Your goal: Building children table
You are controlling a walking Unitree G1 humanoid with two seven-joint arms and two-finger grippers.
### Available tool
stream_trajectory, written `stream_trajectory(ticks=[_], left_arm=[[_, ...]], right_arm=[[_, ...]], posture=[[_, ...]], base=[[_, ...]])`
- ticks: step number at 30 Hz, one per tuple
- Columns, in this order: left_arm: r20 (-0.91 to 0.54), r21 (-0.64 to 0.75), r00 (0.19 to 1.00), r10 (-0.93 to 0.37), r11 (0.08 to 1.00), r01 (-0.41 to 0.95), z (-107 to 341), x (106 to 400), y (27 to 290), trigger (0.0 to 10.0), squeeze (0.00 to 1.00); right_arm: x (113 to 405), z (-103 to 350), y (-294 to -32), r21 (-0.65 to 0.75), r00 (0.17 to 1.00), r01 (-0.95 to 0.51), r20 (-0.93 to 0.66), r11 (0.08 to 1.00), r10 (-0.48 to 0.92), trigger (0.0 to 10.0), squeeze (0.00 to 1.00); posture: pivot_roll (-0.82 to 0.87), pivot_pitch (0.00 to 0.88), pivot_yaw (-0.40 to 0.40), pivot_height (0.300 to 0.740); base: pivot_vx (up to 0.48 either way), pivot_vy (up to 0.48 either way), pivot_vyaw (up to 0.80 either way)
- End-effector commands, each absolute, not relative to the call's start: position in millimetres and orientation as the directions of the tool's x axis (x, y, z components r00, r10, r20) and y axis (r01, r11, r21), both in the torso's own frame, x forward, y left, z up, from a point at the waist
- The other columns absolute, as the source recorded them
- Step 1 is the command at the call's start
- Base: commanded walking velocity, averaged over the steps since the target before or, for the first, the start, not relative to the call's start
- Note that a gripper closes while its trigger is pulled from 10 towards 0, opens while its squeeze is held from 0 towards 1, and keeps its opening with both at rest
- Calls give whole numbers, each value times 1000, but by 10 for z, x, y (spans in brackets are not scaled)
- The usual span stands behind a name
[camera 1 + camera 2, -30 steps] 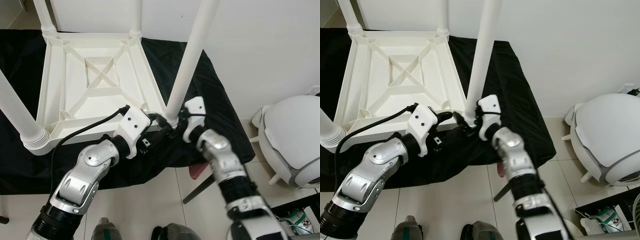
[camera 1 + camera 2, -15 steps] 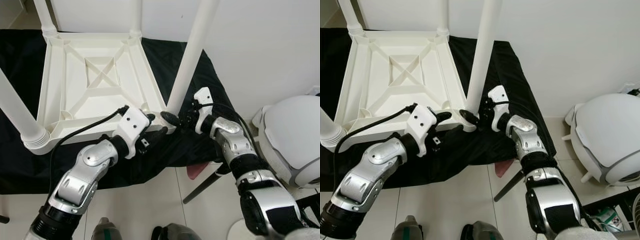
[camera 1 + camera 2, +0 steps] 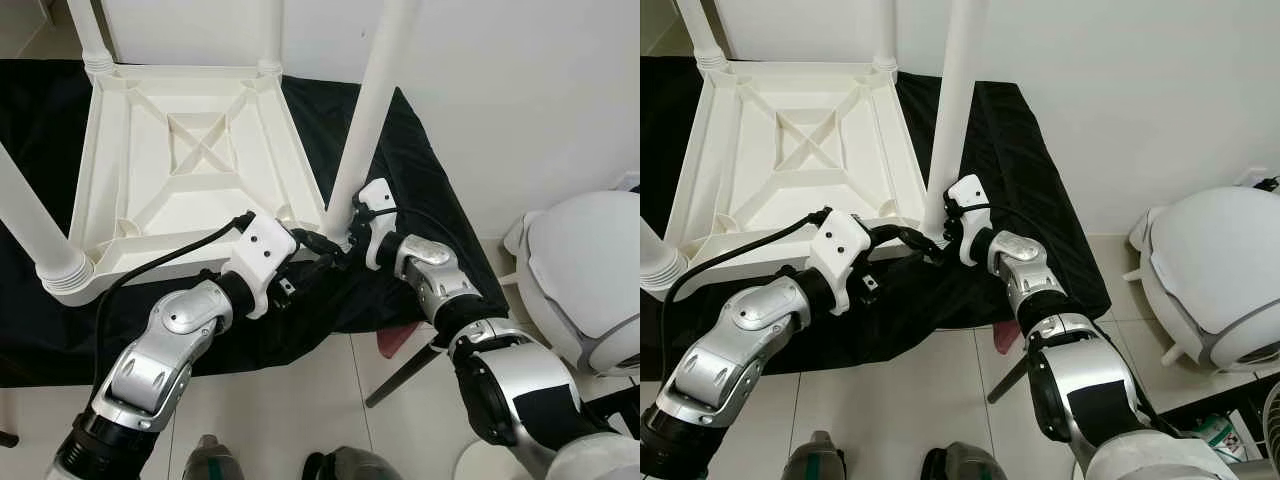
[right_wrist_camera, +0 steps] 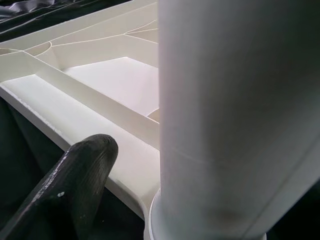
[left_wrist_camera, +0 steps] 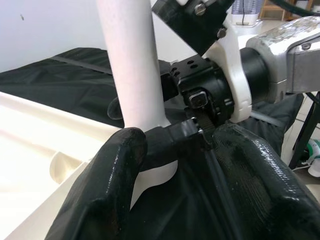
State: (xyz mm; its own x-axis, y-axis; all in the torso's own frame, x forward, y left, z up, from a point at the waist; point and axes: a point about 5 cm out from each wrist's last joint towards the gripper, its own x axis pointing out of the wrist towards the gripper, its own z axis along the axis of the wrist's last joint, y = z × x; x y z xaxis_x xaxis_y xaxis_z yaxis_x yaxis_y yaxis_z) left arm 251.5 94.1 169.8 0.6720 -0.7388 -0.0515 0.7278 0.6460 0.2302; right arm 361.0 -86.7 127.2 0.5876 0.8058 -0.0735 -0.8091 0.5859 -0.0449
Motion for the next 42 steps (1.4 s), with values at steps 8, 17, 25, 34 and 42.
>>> stream_trajectory(ticks=[8, 17, 25, 34, 42], left_arm=[[-56, 209, 640, -766, 618, 758, 1688, 2486, 901, 10000, 0], [-85, 196, 609, -789, 586, 786, 1628, 2434, 882, 10000, 0], [-102, 190, 588, -802, 565, 803, 1593, 2392, 873, 10000, 0], [-105, 186, 592, -799, 569, 801, 1577, 2399, 870, 10000, 0], [-102, 186, 581, -808, 558, 809, 1598, 2403, 857, 10000, 0]], right_arm=[[3640, 1236, -993, -13, 647, -762, -68, 648, 759, 0, 0], [3629, 1246, -1118, -12, 661, -751, -33, 661, 750, 0, 0], [3623, 1259, -1129, -20, 684, -730, -12, 684, 730, 10000, 0], [3576, 1239, -1016, -40, 764, -645, 1, 763, 645, 10000, 0], [3461, 1233, -862, 32, 922, -386, 21, 922, 386, 10000, 0]], posture=[[91, 0, -119, 740], [78, 2, -117, 740], [74, 0, -118, 740], [59, 0, -117, 740], [51, 4, -112, 740]], base=[[0, 0, 0], [0, 0, 0], [0, 0, 0], [0, 0, 0], [0, 0, 0]])
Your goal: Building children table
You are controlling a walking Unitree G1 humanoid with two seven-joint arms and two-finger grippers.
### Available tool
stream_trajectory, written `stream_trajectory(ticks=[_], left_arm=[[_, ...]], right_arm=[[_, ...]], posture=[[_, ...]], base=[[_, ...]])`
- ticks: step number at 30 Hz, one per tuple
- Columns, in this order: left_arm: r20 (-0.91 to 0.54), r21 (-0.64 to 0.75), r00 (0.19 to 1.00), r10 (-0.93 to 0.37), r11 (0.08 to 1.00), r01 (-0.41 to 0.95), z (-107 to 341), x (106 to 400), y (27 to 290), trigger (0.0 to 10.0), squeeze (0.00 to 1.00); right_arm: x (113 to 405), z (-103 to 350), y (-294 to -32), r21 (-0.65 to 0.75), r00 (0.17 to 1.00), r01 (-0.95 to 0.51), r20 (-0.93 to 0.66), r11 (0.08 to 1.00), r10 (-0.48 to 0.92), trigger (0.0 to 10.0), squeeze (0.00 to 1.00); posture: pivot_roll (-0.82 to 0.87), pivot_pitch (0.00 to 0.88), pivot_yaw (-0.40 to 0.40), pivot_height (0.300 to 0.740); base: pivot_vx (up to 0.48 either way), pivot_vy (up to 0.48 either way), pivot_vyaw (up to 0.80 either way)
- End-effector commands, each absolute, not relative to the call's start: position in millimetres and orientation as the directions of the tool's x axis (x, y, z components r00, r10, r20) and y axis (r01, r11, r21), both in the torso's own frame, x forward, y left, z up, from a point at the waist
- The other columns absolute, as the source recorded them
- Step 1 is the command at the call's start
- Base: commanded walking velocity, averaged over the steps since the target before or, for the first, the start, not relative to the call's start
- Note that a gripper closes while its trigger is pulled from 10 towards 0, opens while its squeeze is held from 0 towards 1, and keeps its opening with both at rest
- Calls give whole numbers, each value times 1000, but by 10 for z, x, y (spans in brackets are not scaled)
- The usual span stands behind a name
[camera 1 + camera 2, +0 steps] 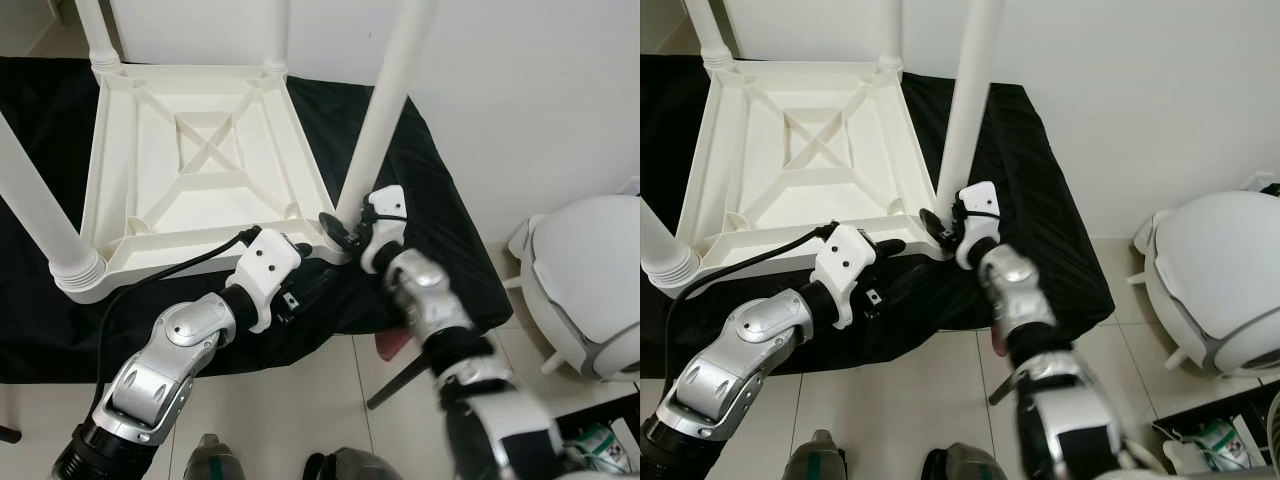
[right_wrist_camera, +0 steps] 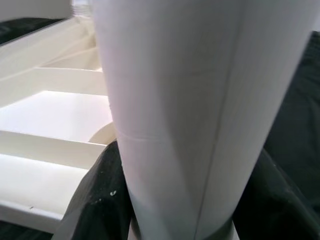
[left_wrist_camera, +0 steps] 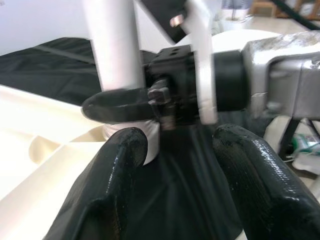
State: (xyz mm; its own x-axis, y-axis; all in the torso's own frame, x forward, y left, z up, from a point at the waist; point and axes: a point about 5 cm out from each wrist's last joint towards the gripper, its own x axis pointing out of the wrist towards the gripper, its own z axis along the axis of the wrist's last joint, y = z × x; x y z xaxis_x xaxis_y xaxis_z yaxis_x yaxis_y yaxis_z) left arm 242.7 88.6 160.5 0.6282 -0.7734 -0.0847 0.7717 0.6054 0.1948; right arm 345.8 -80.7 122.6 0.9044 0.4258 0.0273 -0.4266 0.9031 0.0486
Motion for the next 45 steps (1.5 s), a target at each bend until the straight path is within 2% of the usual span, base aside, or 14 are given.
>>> stream_trajectory(ticks=[1, 3, 5, 16, 17, 18, 24, 29, 30, 31, 33, 34, 39, 45], left_arm=[[-101, 187, 581, -807, 559, 808, 1599, 2406, 858, 10000, 0], [-101, 187, 581, -807, 559, 808, 1599, 2406, 858, 10000, 0], [-100, 190, 582, -807, 559, 807, 1604, 2411, 854, 10000, 0], [-95, 186, 578, -811, 556, 810, 1613, 2426, 842, 10000, 0], [-96, 187, 579, -810, 557, 809, 1615, 2431, 848, 10000, 0], [-97, 188, 581, -808, 558, 808, 1613, 2431, 857, 10000, 0], [-98, 188, 584, -806, 562, 806, 1612, 2421, 865, 10000, 0], [-95, 188, 586, -805, 564, 804, 1615, 2417, 866, 10000, 0], [-95, 187, 586, -805, 563, 805, 1615, 2416, 865, 10000, 0], [-96, 187, 585, -805, 563, 805, 1613, 2415, 865, 10000, 0], [-97, 187, 584, -806, 562, 806, 1612, 2415, 865, 10000, 0], [-98, 187, 584, -806, 561, 806, 1610, 2415, 865, 10000, 0], [-94, 189, 581, -808, 559, 808, 1620, 2431, 848, 10000, 0], [-93, 189, 580, -809, 558, 808, 1618, 2436, 843, 10000, 0]], right_arm=[[3432, 1235, -844, 10, 930, -367, 27, 930, 367, 10000, 0], [3432, 1235, -844, 10, 930, -367, 27, 930, 367, 10000, 0], [3327, 1216, -777, 33, 961, -277, 32, 960, 276, 10000, 0], [3189, 1282, -626, 18, 949, -315, 14, 949, 315, 10000, 0], [3189, 1285, -622, 22, 947, -320, 10, 947, 320, 10000, 188], [3182, 1287, -615, 33, 944, -330, 5, 943, 330, 10000, 1000], [3162, 1322, -649, 21, 935, -356, 14, 934, 356, 10000, 1000], [3154, 1327, -685, 29, 885, -465, 12, 885, 465, 10000, 1000], [3145, 1329, -702, 15, 846, -533, 11, 846, 533, 10000, 1000], [3139, 1338, -728, -1, 807, -590, 18, 807, 590, 10000, 600], [3130, 1349, -759, -11, 766, -642, 23, 767, 642, 10000, 600], [3131, 1359, -830, -27, 719, -694, 25, 719, 695, 10000, 0], [3269, 1379, -1092, -52, 696, -716, 13, 696, 718, 10000, 0], [3455, 1407, -1216, -53, 717, -696, 11, 716, 697, 10000, 0]], posture=[[51, 4, -112, 740], [51, 4, -112, 740], [58, 6, -122, 740], [44, 9, -112, 740], [46, 10, -113, 740], [46, 10, -113, 740], [48, 13, -116, 740], [48, 13, -116, 740], [48, 12, -114, 740], [47, 11, -112, 740], [46, 11, -112, 740], [46, 11, -112, 740], [49, 6, -112, 740], [53, 4, -108, 740]], base=[[0, 0, 0], [0, 0, 0], [0, 0, 0], [0, 0, 0], [0, 0, 0], [0, 0, 0], [0, 0, 0], [0, 0, 0], [0, 0, 0], [0, 0, 0], [0, 0, 0], [0, 0, 0], [0, 0, 0], [0, 0, 0]])
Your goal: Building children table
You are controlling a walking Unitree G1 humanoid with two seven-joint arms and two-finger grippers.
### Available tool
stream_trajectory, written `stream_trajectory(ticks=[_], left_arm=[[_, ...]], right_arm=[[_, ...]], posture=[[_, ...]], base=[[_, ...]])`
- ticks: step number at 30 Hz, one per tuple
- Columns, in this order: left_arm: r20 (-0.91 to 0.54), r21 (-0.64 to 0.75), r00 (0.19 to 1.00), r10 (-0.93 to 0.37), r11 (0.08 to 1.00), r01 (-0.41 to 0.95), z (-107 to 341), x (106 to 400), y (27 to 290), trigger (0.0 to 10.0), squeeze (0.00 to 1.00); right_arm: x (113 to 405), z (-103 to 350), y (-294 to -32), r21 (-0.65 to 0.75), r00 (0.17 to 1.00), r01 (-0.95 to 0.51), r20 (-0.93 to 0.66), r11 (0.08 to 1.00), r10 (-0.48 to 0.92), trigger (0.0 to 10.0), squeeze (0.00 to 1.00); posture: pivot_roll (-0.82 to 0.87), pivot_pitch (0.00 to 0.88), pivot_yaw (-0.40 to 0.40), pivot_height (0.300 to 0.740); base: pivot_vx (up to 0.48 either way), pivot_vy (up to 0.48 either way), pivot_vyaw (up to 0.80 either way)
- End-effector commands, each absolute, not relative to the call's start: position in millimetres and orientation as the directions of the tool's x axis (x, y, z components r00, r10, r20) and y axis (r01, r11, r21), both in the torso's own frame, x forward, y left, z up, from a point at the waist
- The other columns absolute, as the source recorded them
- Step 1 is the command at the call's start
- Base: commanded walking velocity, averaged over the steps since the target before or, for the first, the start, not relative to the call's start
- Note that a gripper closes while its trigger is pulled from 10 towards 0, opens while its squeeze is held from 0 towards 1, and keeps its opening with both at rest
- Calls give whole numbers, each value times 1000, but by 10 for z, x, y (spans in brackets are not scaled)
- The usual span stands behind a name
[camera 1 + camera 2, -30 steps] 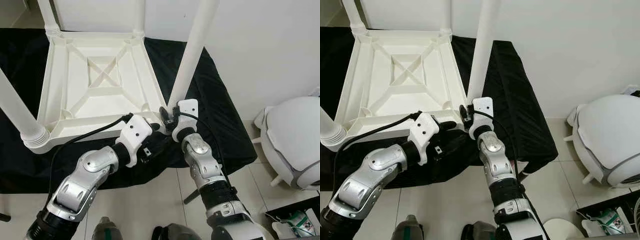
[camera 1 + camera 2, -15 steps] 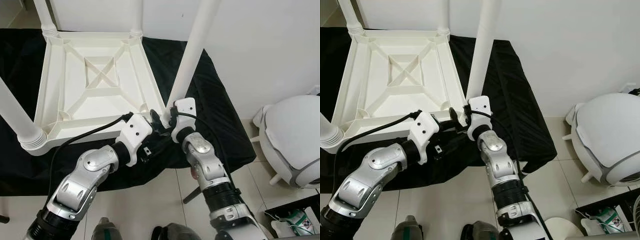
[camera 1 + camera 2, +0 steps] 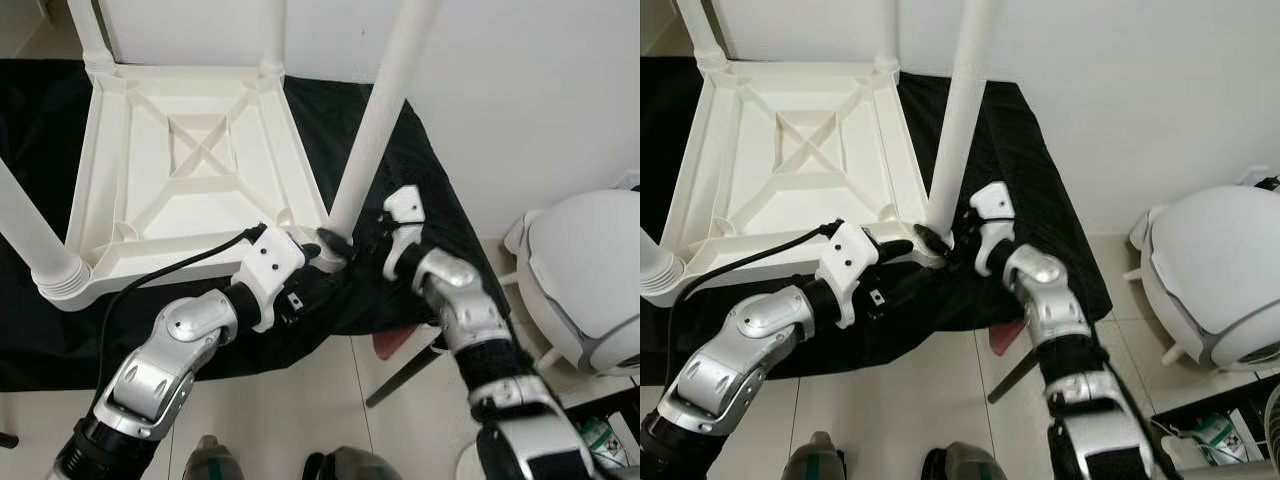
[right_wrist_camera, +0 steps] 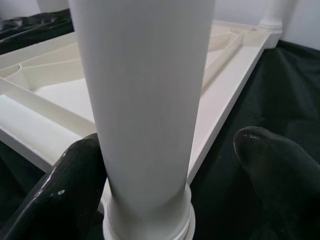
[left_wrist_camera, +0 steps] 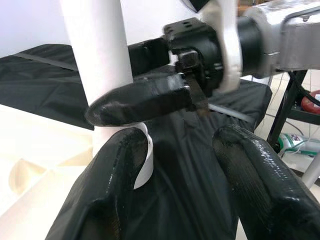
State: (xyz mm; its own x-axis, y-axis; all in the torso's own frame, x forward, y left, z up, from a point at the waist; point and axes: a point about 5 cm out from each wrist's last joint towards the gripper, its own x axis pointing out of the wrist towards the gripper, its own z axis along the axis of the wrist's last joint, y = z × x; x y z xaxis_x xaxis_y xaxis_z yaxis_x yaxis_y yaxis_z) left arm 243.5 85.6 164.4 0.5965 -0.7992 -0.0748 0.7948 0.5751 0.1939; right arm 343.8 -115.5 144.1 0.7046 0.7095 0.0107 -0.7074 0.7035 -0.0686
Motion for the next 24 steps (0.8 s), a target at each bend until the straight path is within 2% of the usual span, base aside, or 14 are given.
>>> stream_trajectory(ticks=[1, 8, 11, 23, 24], left_arm=[[-94, 188, 580, -809, 558, 808, 1618, 2437, 845, 10000, 0], [-95, 190, 585, -805, 563, 805, 1619, 2442, 856, 10000, 0], [-99, 192, 596, -797, 572, 797, 1613, 2444, 867, 10000, 0], [-101, 191, 609, -787, 585, 788, 1599, 2429, 866, 10000, 0], [-101, 192, 610, -786, 586, 787, 1598, 2428, 866, 10000, 0]], right_arm=[[3484, 1393, -1210, -55, 712, -701, 1, 711, 702, 10000, 0], [3514, 1322, -1097, -24, 656, -755, -31, 655, 754, 10000, 0], [3518, 1245, -959, -16, 598, -801, -70, 599, 798, 10000, 0], [3568, 1253, -803, -66, 583, -812, -81, 580, 808, 10000, 0], [3575, 1264, -803, -69, 582, -813, -78, 578, 809, 9176, 0]], posture=[[58, 3, -107, 740], [61, 3, -108, 740], [76, 5, -113, 740], [91, 4, -125, 740], [91, 3, -126, 740]], base=[[0, 0, 0], [0, 0, 0], [0, 0, 0], [0, 0, 0], [0, 0, 0]])
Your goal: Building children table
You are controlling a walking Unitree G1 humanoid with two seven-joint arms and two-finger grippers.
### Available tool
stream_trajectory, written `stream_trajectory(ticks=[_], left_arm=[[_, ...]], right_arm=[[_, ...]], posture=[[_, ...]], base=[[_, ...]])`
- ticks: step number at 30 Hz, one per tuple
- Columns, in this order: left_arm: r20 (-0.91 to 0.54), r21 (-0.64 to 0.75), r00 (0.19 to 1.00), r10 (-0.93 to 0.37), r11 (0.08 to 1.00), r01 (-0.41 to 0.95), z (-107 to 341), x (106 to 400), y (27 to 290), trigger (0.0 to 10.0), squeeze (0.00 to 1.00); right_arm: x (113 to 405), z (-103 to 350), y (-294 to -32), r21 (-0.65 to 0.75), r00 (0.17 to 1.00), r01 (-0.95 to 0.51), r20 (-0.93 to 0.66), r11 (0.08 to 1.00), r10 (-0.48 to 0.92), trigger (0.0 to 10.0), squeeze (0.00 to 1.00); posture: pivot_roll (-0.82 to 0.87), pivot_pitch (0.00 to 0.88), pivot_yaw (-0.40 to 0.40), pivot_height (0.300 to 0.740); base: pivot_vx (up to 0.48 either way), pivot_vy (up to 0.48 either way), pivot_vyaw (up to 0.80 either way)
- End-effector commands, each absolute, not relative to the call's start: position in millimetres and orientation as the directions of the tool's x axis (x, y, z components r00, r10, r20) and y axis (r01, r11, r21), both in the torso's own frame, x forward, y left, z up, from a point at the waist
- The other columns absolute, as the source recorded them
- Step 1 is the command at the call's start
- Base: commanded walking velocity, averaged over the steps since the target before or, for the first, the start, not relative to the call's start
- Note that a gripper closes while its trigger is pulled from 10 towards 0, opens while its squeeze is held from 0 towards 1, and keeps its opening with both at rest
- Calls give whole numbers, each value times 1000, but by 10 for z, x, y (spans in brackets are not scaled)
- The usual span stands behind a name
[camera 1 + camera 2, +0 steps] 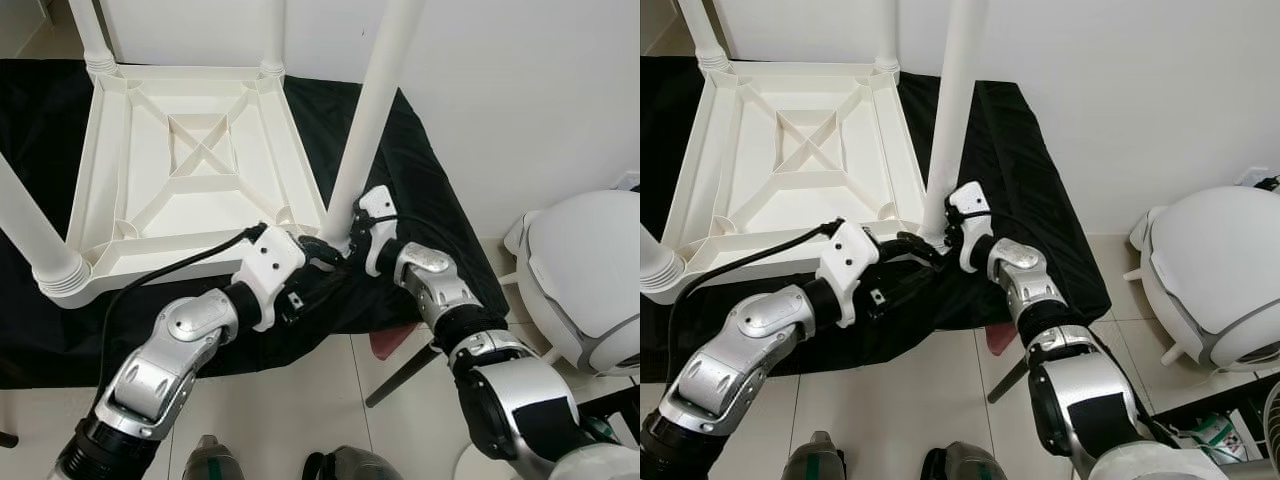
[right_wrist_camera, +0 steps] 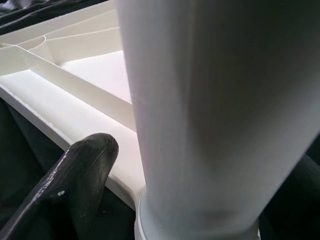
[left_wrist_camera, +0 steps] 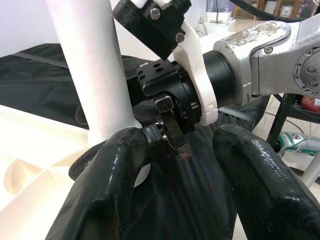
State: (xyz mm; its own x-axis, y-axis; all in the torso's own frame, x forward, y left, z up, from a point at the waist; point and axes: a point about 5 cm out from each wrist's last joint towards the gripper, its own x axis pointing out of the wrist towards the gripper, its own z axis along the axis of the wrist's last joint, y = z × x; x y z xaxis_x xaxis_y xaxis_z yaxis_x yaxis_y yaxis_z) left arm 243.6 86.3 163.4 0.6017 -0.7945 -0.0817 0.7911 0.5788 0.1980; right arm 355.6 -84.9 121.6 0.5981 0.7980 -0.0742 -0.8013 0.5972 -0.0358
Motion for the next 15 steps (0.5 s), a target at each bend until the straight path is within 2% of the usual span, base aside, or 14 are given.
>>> stream_trajectory(ticks=[1, 2, 3, 4, 6, 7, 15], left_arm=[[-101, 192, 610, -786, 586, 787, 1598, 2428, 866, 10000, 0], [-101, 192, 610, -786, 587, 787, 1596, 2430, 867, 10000, 0], [-101, 192, 610, -786, 587, 787, 1596, 2430, 867, 10000, 0], [-101, 191, 610, -786, 587, 787, 1593, 2426, 865, 10000, 0], [-101, 190, 610, -786, 586, 787, 1591, 2423, 863, 10000, 0], [-101, 189, 609, -787, 585, 788, 1588, 2423, 860, 10000, 0], [-103, 187, 600, -793, 577, 795, 1579, 2428, 844, 10000, 0]], right_arm=[[3575, 1264, -803, -69, 582, -813, -78, 578, 809, 9176, 0], [3583, 1274, -817, -72, 582, -813, -73, 578, 810, 3137, 0], [3583, 1274, -817, -72, 582, -813, -73, 578, 810, 3137, 0], [3582, 1280, -838, -74, 580, -814, -65, 576, 812, 549, 0], [3583, 1282, -852, -76, 577, -816, -60, 573, 815, 549, 0], [3582, 1288, -880, -80, 574, -818, -52, 570, 817, 0, 0], [3570, 1275, -1010, -96, 586, -809, -41, 580, 810, 0, 0]], posture=[[91, 3, -126, 740], [91, 1, -126, 740], [91, 1, -126, 740], [87, 0, -126, 740], [87, 0, -126, 740], [86, 0, -127, 740], [69, 0, -121, 740]], base=[[0, 0, 0], [0, 0, 0], [0, 0, 0], [0, 0, 0], [0, 0, 0], [0, 0, 0], [0, 0, 0]])
